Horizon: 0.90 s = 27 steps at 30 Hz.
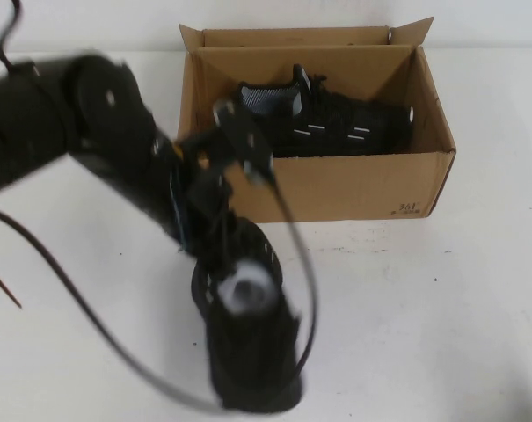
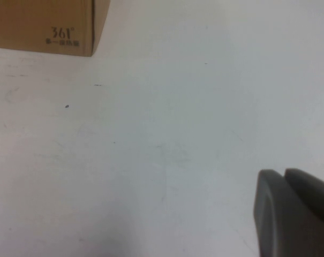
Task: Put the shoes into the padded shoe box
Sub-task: Pick up the shoe from the table, then place the shoe in the shoe box
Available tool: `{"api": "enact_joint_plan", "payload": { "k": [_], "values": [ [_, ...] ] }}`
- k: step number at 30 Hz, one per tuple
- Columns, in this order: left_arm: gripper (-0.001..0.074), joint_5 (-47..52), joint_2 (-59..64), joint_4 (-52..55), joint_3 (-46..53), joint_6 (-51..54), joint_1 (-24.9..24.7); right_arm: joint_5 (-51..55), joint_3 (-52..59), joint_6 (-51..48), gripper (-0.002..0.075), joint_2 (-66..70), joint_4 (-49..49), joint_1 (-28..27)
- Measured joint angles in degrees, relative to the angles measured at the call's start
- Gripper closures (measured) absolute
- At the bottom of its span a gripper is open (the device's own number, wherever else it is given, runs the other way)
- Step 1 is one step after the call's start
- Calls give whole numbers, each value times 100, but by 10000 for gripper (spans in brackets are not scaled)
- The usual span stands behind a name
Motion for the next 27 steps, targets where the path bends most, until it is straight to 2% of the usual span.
{"api": "enact_joint_plan", "payload": {
  "k": [7,10,19,27],
  "values": [
    [725,455,-117,12,-1172,-2974,0,0,0,0,734,0,0,0],
    [725,519,-117,128,-1614,-3817,0,0,0,0,734,0,0,0],
    [725,338,125,1072,-2844,-5242,0,0,0,0,734,0,0,0],
    [725,-45,949,1315,-3577,-5575,0,0,0,0,734,0,0,0]
  ]
}}
